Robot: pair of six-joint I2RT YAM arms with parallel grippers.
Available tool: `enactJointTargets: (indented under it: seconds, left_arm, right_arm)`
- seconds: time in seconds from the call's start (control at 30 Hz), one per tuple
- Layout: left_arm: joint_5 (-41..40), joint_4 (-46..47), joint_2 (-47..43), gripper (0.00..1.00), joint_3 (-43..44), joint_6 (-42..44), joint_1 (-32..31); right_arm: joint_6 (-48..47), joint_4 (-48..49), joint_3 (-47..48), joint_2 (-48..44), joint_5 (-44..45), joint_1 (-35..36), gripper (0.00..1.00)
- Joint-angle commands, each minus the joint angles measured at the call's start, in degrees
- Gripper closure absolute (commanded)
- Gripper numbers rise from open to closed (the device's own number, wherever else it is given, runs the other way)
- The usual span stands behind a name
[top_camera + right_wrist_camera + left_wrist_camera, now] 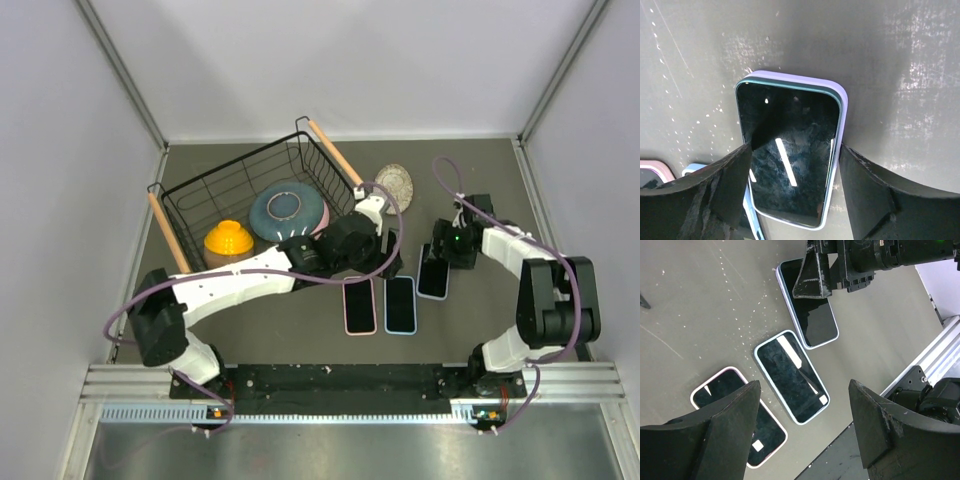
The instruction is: Put the phone into the phone case
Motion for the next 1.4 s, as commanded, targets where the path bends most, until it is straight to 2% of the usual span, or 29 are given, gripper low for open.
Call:
enactJointTargets:
  seconds: [0.0, 0.07, 0.13, 0.33, 0.4, 0.6, 0.73, 0.83, 0.93, 1.0, 1.03, 1.13, 1.23, 1.37]
  left_arm:
    - [-0.99, 0.35, 3.06, 0.24, 4.64, 1.10, -0.72]
    - [-1.17, 0.61, 5.08, 0.26, 5.88, 1.02, -0.64]
    - [-1.17, 0.79, 6.75, 0.27, 7.54, 1.10, -0.64]
    - [-0.28, 2.81, 12.73, 0.36, 11.23, 0.05, -0.64]
    - [-0.73, 3.33, 15.19, 0.42, 12.12, -1.00, -0.64]
    - [0.24, 5.09, 21.95, 0.51, 15.63, -3.03, -0.55]
    - [1.99, 6.85, 27.13, 0.62, 18.17, -4.61, 0.06]
    - [4.37, 7.03, 29.95, 0.63, 19.59, -6.10, 0.76]
    - [5.60, 8.08, 31.62, 0.64, 19.94, -6.98, 1.21]
    - [5.60, 7.47, 33.73, 0.71, 21.34, -7.51, 1.73]
    - [5.77, 6.77, 34.26, 0.80, 21.70, -7.95, 2.00]
    - [5.60, 6.24, 35.58, 0.93, 22.40, -8.56, 2.70]
    - [5.60, 6.15, 36.81, 1.00, 22.49, -9.00, 3.23]
    - [6.39, 6.15, 38.66, 1.00, 23.54, -10.14, 4.10]
  right_arm:
    - [0.99, 5.15, -1.36, -2.46, -4.96, 0.22, 0.28]
    - [1.96, 4.45, -1.36, -3.95, -3.83, 0.22, 0.19]
    - [3.11, 2.87, -1.27, -6.58, -1.98, -0.21, 0.15]
    - [5.74, 4.79, -4.52, -12.39, -0.57, -4.16, 0.15]
    - [7.40, 5.85, -6.54, -12.49, -3.19, -5.31, 0.15]
    - [10.58, 10.07, -11.55, -14.15, -8.21, -10.32, 0.16]
    - [11.37, 13.40, -15.14, -15.47, -13.21, -13.57, 0.17]
    - [12.86, 16.40, -17.70, -17.40, -16.82, -15.85, 0.18]
    - [13.65, 15.70, -18.23, -18.81, -15.69, -16.04, 0.18]
    - [13.83, 15.17, -18.06, -18.29, -14.63, -16.12, 0.19]
    - [13.66, 15.17, -18.15, -18.03, -14.55, -16.12, 0.19]
    - [13.39, 16.40, -18.76, -17.58, -14.63, -16.12, 0.19]
    - [13.39, 17.89, -19.73, -17.58, -15.42, -16.12, 0.18]
    - [13.31, 19.65, -20.69, -16.80, -16.91, -16.12, 0.18]
